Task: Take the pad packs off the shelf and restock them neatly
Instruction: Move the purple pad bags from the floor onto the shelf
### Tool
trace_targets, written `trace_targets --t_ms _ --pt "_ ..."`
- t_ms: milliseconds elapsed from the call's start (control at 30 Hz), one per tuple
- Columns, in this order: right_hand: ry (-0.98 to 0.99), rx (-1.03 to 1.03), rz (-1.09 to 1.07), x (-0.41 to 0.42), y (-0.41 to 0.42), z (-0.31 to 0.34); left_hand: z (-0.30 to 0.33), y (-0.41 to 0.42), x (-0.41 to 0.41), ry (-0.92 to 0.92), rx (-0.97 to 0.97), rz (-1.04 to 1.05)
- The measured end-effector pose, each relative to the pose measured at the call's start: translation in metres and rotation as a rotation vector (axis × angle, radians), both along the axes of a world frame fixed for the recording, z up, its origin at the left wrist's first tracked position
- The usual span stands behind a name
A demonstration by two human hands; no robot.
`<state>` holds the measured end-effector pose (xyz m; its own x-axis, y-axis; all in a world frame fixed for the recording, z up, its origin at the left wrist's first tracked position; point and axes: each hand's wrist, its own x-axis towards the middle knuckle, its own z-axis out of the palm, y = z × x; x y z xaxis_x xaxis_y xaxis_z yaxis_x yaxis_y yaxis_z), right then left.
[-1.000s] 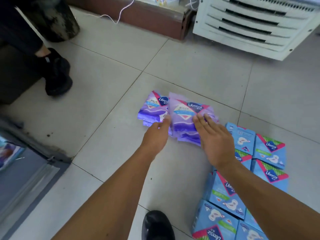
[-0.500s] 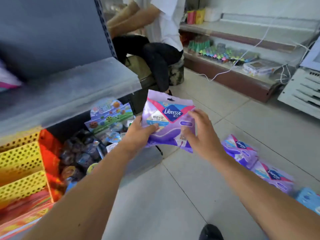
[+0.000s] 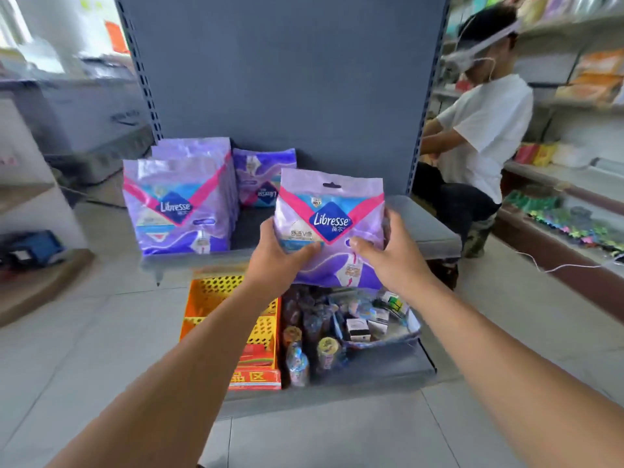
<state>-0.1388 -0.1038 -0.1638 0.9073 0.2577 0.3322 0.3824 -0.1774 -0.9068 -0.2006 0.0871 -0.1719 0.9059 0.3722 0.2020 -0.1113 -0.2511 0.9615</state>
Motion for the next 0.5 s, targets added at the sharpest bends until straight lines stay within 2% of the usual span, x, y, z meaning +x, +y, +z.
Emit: trace_targets --t_ms 100,267,400,500 --pt "-0.02 -0.031 0.037 0.003 0.033 0.01 0.01 0.029 -0.005 -0.034 0.01 0.085" --pt "-0.02 -0.001 -0.017 0.027 0.066 0.014 0.017 0.047 0.012 -0.096 0.058 0.142" --pt "-0.045 -0.019 -0.047 0.049 0.08 0.013 0.014 0.045 0.031 -0.128 0.291 0.274" --pt "-0.058 -0.017 -0.072 0.067 0.087 0.011 0.005 0.045 0.049 -0.167 0.524 0.299"
